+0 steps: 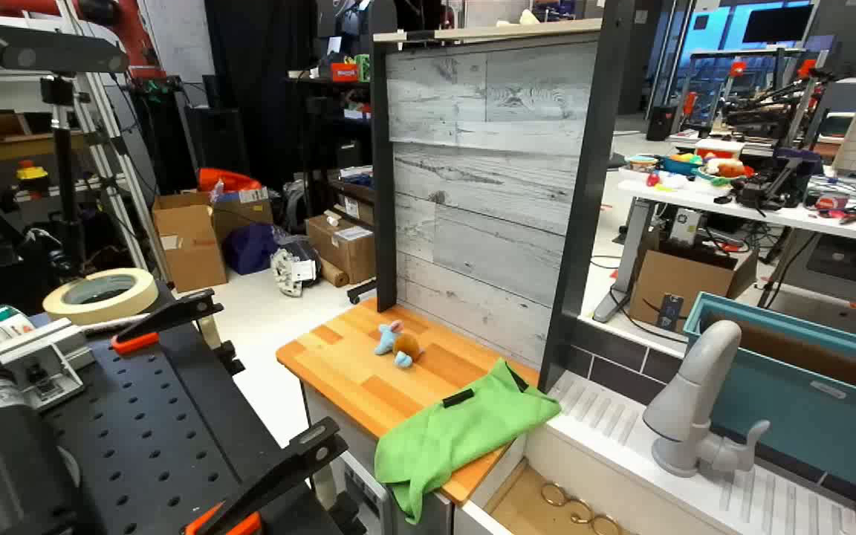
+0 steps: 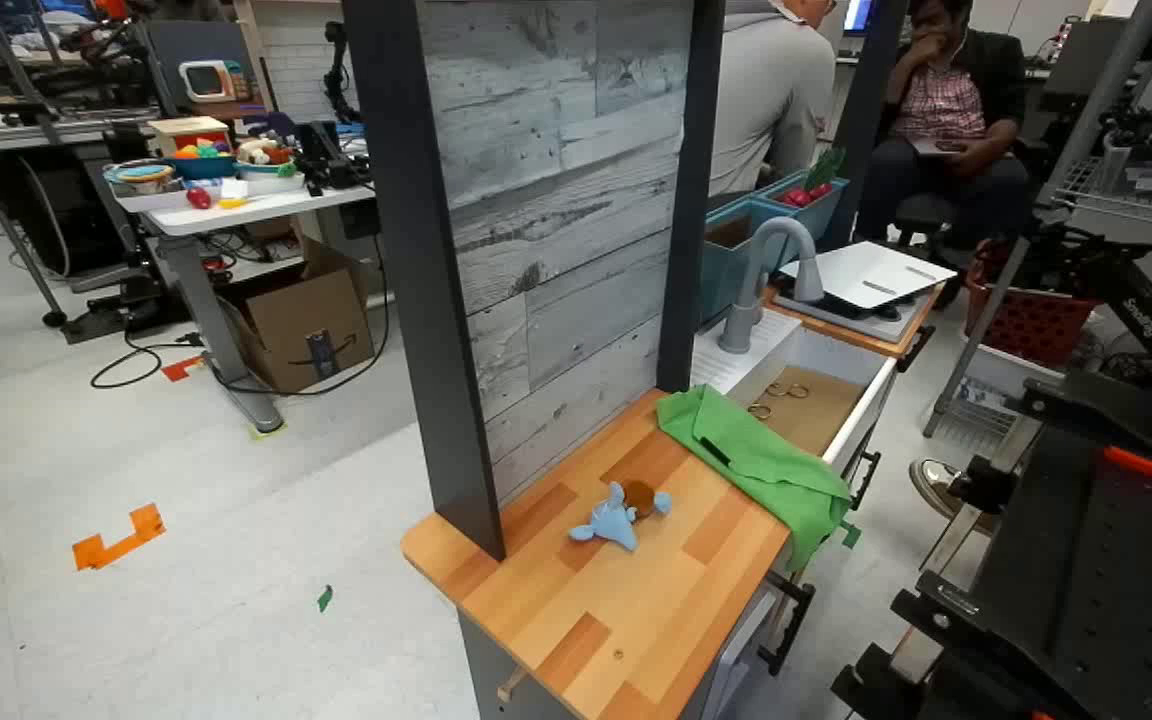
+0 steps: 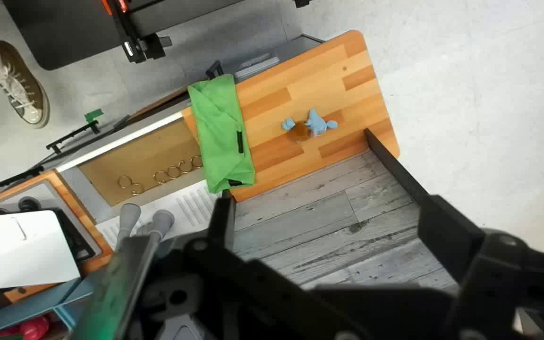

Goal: Move the plush toy

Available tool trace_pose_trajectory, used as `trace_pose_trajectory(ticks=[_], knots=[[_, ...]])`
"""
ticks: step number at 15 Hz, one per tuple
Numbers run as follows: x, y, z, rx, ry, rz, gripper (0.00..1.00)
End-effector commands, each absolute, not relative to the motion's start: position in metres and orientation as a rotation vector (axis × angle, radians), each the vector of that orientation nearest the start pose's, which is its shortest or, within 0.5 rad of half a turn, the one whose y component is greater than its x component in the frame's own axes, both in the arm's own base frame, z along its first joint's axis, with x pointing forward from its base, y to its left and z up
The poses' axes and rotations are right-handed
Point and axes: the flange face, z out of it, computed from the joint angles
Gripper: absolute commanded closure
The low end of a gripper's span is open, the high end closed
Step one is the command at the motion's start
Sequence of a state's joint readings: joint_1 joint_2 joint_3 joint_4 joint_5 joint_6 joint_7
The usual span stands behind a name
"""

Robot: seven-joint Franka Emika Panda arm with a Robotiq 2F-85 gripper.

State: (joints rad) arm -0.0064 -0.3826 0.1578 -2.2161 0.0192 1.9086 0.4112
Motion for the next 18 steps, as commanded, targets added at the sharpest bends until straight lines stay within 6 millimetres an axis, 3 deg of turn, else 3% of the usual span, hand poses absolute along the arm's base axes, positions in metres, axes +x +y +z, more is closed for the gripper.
trace_pose_trajectory(ticks=[1, 4, 8, 12, 16, 18], knots=[[0.441, 0.076, 0.535, -3.129, 0.432, -0.125, 0.00], [0.441, 0.076, 0.535, -3.129, 0.432, -0.125, 0.00], [0.452, 0.078, 0.480, -3.173, 0.435, -0.132, 0.00], [0.468, 0.074, 0.398, -3.188, 0.455, -0.086, 0.00], [0.481, 0.063, 0.293, -3.176, 0.532, 0.025, 0.00], [0.492, 0.057, 0.244, -3.162, 0.601, -0.002, 0.00]])
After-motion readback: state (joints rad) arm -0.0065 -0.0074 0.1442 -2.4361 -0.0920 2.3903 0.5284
